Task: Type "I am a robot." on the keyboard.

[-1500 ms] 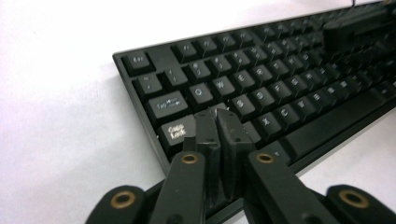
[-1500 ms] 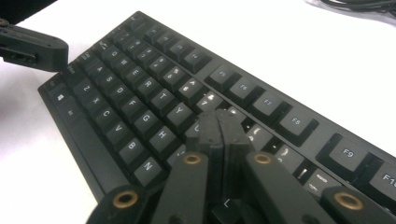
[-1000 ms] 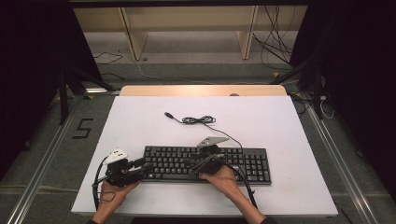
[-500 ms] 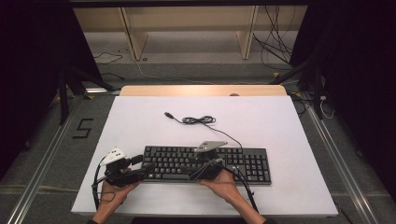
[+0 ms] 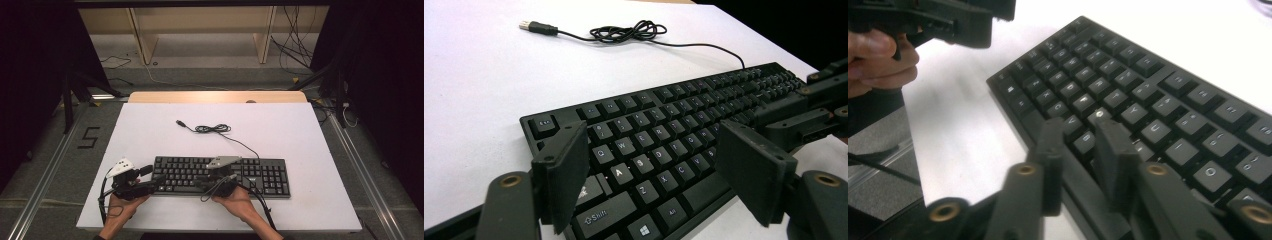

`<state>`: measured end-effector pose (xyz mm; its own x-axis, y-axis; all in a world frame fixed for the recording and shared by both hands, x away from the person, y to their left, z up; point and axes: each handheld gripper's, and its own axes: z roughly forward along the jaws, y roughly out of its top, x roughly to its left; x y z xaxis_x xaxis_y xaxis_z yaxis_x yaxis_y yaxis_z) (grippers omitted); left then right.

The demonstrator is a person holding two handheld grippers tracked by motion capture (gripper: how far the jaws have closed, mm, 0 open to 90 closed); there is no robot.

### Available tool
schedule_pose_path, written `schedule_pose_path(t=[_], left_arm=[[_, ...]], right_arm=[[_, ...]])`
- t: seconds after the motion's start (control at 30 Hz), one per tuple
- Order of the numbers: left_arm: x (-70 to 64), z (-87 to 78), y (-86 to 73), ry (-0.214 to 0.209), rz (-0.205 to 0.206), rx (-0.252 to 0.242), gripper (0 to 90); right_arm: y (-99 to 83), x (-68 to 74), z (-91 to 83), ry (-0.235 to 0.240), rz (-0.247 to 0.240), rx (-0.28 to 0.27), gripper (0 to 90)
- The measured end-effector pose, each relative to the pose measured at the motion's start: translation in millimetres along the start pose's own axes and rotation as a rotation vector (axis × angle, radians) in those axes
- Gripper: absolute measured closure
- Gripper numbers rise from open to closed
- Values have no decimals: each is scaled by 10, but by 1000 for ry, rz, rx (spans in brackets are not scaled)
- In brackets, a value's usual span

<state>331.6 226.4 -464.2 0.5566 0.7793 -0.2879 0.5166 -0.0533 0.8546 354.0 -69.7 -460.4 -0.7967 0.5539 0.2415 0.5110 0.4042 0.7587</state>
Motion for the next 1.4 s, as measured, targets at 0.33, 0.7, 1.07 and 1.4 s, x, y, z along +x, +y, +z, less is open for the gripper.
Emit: schedule_pose_path(t=[0.33, 0.7, 1.07, 1.4], left_arm=[[11, -9, 3, 0, -3, -4, 273], [5, 2, 1, -3, -1, -2, 260], [4, 2, 2, -1, -2, -3, 260], [6, 4, -1, 0, -6, -1, 260]], right_arm=[[-52, 40, 45, -5, -9, 31, 900], [-115, 22, 125, -23, -12, 64, 900], [-132, 11, 150, -30, -19, 72, 900], [-153, -23, 181, -35, -25, 85, 900]])
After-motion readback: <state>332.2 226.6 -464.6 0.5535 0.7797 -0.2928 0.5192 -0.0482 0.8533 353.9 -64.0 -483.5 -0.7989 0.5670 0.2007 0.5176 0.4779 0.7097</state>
